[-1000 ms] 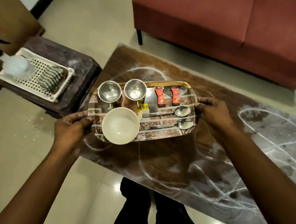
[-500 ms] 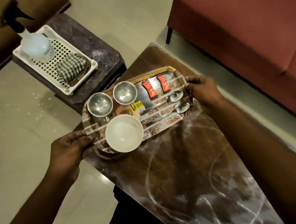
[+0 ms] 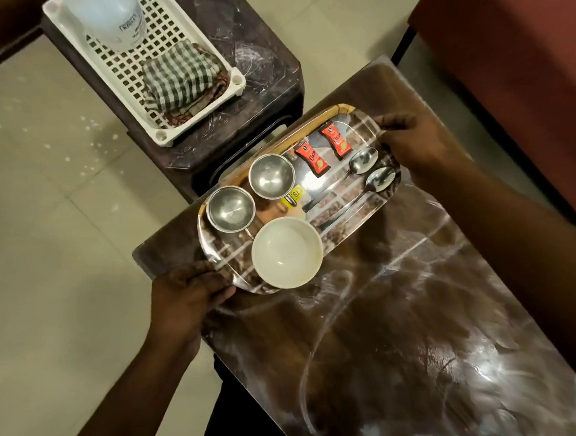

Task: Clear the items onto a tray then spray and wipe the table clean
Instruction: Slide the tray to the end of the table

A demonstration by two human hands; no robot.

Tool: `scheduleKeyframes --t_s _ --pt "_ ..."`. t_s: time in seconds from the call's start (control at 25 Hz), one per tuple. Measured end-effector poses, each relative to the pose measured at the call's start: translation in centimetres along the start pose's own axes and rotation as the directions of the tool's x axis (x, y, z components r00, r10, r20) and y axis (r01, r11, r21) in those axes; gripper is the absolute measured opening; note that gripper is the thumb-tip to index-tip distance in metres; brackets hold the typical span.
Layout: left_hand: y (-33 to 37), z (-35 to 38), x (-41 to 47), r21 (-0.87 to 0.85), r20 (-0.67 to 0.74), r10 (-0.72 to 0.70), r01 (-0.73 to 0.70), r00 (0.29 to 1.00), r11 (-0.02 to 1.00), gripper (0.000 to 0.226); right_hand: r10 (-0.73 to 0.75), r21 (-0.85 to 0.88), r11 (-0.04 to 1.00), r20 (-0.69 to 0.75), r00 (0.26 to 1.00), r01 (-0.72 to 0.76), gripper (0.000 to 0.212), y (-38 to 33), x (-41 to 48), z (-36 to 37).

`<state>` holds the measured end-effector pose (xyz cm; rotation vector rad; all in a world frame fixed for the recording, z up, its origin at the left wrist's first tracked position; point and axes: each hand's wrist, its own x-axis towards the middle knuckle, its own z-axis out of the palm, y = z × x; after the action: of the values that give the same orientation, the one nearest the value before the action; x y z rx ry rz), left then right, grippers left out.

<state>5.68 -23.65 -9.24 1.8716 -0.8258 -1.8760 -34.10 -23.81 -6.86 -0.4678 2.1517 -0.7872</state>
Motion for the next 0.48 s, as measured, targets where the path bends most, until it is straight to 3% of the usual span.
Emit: scheduleKeyframes --t_s 0.32,0.48 --pt "-0.5 0.3 1.1 0.023 -0.015 -0.043 0.044 0.999 0.999 0.032 0.033 0.005 0.999 0.008 0.999 -0.033 0.03 1.5 1.6 1.5" --pt "-0.5 0.5 1.2 0.031 -0.043 -0.06 0.061 0.997 0.998 0.022 0.037 0.032 0.999 -0.033 0.999 -0.036 0.034 2.2 1.6 2.0"
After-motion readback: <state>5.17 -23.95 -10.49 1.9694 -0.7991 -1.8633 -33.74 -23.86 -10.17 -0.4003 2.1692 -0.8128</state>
